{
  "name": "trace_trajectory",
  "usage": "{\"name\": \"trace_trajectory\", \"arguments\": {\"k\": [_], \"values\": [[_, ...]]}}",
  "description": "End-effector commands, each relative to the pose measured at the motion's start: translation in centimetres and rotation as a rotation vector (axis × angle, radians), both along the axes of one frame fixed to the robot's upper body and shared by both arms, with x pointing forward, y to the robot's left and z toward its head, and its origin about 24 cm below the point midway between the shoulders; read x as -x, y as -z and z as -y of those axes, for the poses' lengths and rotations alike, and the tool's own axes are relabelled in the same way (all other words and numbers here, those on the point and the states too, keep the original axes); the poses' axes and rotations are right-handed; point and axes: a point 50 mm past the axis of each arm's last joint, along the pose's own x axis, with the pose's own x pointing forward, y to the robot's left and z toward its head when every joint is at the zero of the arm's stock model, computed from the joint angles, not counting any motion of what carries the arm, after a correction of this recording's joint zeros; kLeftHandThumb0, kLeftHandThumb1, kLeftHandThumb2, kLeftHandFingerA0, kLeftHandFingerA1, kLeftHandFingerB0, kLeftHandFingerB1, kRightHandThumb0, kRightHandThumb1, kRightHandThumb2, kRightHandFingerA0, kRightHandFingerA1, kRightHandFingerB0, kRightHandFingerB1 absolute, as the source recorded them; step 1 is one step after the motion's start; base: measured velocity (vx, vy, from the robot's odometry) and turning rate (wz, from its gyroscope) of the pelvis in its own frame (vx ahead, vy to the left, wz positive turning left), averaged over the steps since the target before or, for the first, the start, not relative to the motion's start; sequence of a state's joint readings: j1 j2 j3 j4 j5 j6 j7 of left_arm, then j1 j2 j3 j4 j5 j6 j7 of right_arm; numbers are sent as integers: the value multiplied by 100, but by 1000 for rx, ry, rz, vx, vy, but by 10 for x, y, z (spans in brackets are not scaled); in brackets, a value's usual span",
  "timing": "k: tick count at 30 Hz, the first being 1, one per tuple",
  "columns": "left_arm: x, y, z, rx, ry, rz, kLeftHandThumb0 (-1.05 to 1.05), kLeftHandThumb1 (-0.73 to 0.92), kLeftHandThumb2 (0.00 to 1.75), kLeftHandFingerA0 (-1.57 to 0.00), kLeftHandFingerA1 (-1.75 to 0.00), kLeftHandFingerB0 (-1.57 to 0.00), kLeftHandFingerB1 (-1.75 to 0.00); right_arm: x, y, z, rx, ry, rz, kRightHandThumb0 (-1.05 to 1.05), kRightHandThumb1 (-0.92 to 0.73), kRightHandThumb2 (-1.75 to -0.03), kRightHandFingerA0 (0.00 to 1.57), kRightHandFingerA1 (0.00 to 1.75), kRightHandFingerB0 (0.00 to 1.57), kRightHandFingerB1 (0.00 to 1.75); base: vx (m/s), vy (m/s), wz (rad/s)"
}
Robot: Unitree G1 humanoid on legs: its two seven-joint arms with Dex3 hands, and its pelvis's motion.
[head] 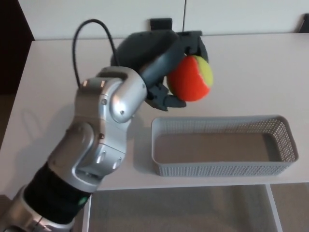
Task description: The robot walk towards a table in front and uses its left hand to pickup a tennis ball on the left side and put it in a container on the right hand side
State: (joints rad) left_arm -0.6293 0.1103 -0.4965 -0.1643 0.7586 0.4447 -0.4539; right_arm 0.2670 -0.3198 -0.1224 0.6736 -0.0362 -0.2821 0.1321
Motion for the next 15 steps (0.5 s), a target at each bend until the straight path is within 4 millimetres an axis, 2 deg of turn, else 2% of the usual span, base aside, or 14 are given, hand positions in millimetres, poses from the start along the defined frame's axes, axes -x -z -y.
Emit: {"name": "trace_trajectory", "arguments": {"k": [1,2,3,4,7,8,9,10,11,12,13,14,15], "values": [[0,8,8,-18,-35,-18,-29,69,63,-82,-138,-80,-62,-2,-2,4,49,-20,-10,-38,-54,-56,55,47,51,42,0,0,0],[1,12,10,-14,-35,-37,-25,73,66,-80,-160,-82,-83,-3,-3,3,53,-29,-6,-38,-54,-56,55,46,50,42,0,0,0],[2,14,11,-13,-37,-46,-25,73,66,-80,-160,-82,-83,-3,-3,2,53,-29,-6,-38,-54,-56,55,46,50,42,0,0,0],[2,17,11,-14,-40,-57,-21,77,67,-81,-155,-82,-58,-4,-3,2,51,-26,-9,-39,-54,-56,54,46,50,41,0,0,0],[4,24,11,-16,-43,-85,-25,79,67,-77,-159,-82,-64,-6,-3,1,37,-12,-22,-39,-54,-56,54,45,50,41,0,0,0],[4,28,11,-24,-43,-84,-25,74,65,-77,-151,-75,-55,-6,-3,1,32,-11,-21,-39,-54,-56,54,46,49,41,0,0,0],[4,29,12,-27,-44,-83,-25,74,65,-77,-151,-75,-55,-6,-3,1,30,-11,-21,-39,-54,-56,54,46,49,41,0,0,0],[4,34,12,-37,-33,-80,-28,71,64,-76,-157,-76,-64,-8,-3,1,21,1,-24,-39,-53,-56,54,45,50,41,0,0,0],[5,36,11,-40,-30,-80,-28,74,61,-76,-170,-70,-108,-9,-3,1,21,2,-25,-38,-53,-56,55,46,50,41,0,0,0],[5,38,11,-42,-29,-81,-28,74,61,-76,-170,-70,-108,-9,-3,0,23,3,-25,-38,-53,-56,55,46,50,41,0,0,0],[5,40,11,-50,-28,-85,-37,59,90,-104,-136,-69,-114,-9,-3,0,23,3,-25,-38,-53,-56,55,46,50,42,0,0,0],[5,42,10,-58,-29,-89,-37,59,90,-104,-136,-69,-114,-10,-3,0,21,4,-25,-38,-53,-56,55,46,50,42,0,0,0],[4,45,9,-69,-32,-98,-21,75,61,-74,-168,-60,-136,-10,-4,-1,22,1,-26,-39,-53,-56,55,46,51,42,0,0,0]]}}
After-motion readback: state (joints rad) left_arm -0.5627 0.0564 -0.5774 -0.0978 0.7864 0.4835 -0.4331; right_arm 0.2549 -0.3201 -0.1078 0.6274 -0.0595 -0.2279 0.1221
